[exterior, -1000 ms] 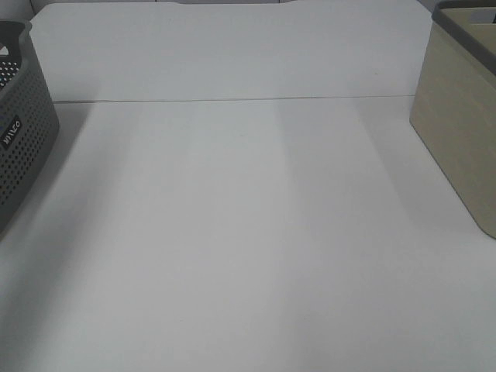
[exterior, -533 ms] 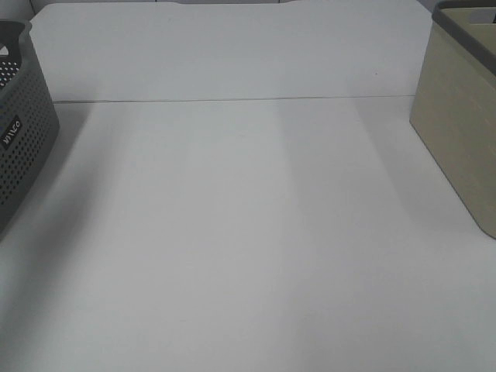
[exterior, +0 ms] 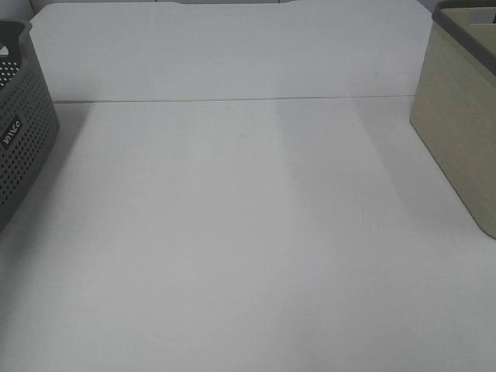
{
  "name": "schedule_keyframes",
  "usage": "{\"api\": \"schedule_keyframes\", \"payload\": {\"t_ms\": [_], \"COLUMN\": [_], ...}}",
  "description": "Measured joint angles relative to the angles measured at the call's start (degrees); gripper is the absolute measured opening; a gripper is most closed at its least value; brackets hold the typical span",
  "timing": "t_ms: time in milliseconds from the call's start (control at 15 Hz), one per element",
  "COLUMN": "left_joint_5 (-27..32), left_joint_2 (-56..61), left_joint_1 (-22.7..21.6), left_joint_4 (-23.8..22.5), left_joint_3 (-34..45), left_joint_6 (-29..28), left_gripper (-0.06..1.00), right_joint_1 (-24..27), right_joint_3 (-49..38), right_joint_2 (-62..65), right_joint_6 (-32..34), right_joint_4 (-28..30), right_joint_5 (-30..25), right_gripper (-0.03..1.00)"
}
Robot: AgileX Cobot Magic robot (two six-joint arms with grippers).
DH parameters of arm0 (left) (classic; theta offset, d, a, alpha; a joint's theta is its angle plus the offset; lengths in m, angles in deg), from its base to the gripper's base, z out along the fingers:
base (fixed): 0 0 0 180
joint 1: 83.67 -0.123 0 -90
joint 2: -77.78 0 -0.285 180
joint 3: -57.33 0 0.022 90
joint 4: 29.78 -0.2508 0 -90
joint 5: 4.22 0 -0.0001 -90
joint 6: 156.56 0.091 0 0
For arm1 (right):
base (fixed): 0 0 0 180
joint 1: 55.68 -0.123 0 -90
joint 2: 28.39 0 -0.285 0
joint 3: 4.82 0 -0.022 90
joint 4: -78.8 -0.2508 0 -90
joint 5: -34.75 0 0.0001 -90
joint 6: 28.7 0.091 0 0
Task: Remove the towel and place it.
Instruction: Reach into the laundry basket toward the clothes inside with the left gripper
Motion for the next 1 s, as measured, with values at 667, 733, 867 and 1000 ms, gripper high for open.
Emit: {"api": "schedule_keyframes", "payload": {"t_ms": [667,733,867,1000], "left_joint_5": [-12.32,-13.24,-15.07,-15.3], "left_joint_2": [-15.99,-17.02,-18.85,-20.0], "left_joint_1": [-1.09,-1.09,-0.97,-0.8], "left_joint_4": [-2.06,-2.06,-2.06,-2.06], "left_joint_3": [0.0,0.0,-0.06,-0.17], "left_joint_6": [8.54,9.11,9.4,9.57], "left_gripper": [0.88,0.88,0.88,0.88], "right_joint_1": [0.0,0.0,0.0,0.0], "right_joint_3": [0.0,0.0,0.0,0.0], "right_joint_2": [0.0,0.0,0.0,0.0], "right_joint_6": [0.0,0.0,0.0,0.0], "right_joint_4": [0.0,0.0,0.0,0.0], "right_joint_5": [0.0,0.0,0.0,0.0], "right_gripper": [0.76,0.76,0.76,0.76]}}
